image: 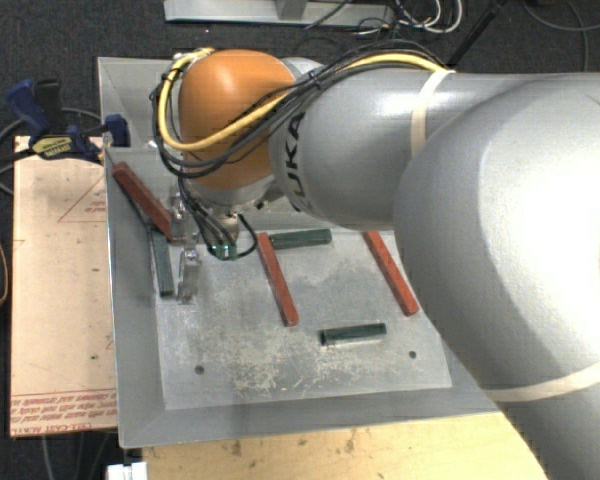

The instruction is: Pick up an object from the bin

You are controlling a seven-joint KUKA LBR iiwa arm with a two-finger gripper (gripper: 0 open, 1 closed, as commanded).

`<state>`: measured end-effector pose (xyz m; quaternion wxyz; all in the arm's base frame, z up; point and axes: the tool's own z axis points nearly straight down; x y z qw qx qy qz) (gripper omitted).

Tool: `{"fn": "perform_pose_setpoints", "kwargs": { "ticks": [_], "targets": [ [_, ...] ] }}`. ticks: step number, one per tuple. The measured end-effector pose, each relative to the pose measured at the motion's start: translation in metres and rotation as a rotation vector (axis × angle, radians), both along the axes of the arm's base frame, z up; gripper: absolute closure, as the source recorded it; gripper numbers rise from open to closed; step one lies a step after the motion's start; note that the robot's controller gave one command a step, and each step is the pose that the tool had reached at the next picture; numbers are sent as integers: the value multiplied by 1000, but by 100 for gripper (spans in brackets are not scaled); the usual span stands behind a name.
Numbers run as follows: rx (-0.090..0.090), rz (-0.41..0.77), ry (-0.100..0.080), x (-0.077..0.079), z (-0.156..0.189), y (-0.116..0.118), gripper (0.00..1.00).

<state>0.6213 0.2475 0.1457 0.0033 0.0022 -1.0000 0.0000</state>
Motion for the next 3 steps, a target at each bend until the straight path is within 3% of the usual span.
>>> {"fn": "perform_pose_setpoints", "kwargs": {
  "ticks": [1,2,3],
  "targets": [
    [-1,125,-3,28,-80,-48,0],
    [0,39,-16,28,-9,-107,0],
    [2,463,-13,8,-73,-178,0]
  ]
}}
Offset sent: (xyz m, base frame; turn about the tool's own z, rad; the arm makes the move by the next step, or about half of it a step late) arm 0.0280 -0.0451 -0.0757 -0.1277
